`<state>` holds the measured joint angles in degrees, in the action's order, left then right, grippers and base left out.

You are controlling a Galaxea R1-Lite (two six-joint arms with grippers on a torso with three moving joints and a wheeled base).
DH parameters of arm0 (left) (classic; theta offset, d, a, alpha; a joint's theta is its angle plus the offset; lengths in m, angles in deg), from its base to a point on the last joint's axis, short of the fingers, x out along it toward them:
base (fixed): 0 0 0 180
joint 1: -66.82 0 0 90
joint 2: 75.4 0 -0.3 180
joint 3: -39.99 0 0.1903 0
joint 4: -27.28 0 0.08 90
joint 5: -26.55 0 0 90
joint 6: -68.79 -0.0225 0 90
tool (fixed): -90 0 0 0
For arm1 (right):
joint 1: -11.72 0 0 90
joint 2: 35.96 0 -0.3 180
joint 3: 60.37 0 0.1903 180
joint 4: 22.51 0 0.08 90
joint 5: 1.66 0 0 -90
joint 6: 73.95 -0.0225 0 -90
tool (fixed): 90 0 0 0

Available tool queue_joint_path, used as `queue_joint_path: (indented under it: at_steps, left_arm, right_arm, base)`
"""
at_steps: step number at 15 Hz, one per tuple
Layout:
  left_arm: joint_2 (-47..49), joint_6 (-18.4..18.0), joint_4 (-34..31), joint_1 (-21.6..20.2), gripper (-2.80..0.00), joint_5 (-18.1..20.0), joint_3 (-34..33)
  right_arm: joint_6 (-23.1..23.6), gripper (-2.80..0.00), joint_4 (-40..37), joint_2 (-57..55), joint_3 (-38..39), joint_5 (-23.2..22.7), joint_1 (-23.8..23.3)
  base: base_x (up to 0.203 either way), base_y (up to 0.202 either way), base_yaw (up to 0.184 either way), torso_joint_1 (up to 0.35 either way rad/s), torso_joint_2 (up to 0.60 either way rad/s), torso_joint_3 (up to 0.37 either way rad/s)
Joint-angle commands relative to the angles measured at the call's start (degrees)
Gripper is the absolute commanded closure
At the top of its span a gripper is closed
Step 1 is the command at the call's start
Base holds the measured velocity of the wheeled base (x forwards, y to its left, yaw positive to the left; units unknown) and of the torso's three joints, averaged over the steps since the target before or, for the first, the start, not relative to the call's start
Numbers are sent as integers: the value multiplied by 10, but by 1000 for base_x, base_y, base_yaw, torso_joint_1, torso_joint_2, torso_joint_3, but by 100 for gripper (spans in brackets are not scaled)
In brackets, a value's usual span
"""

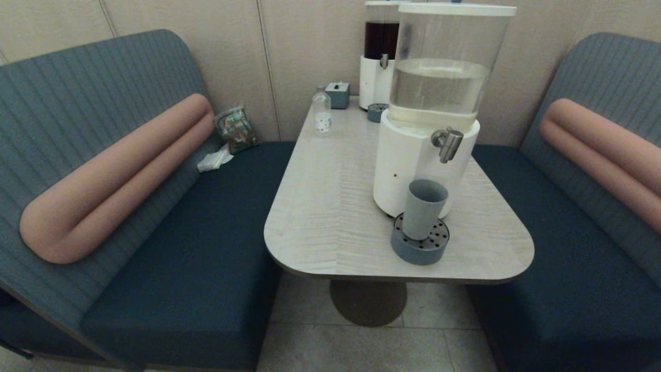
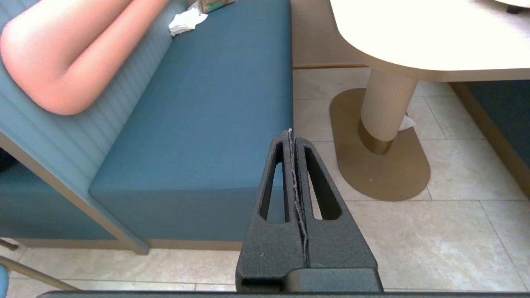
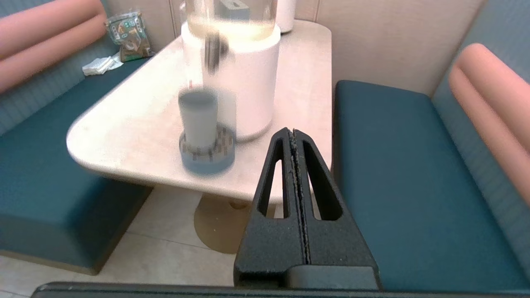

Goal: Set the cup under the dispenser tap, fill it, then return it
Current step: Turn on the faucet

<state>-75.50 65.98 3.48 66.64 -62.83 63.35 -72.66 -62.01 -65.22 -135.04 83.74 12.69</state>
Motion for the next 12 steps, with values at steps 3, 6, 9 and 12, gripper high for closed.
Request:
queue_joint_path:
  at_steps: [3, 6, 9, 12]
  left_arm:
    - [0, 0, 0, -1, 0, 0, 0]
    - [0, 0, 0, -1, 0, 0, 0]
    - [0, 0, 0, 0, 0, 0, 0]
    - [1, 0, 0, 0, 0, 0, 0]
  right_arm:
    - [3, 0, -25, -243, -163, 11, 31]
    - [4, 0, -46, -346, -234, 16, 47]
    - [2, 0, -65, -442, -287, 16, 73]
    - [-12, 0, -71, -516, -322, 17, 117]
  base:
    - [0, 0, 0, 0, 0, 0]
    - [0, 0, 0, 0, 0, 0]
    - [0, 0, 0, 0, 0, 0]
    - [0, 0, 0, 0, 0, 0]
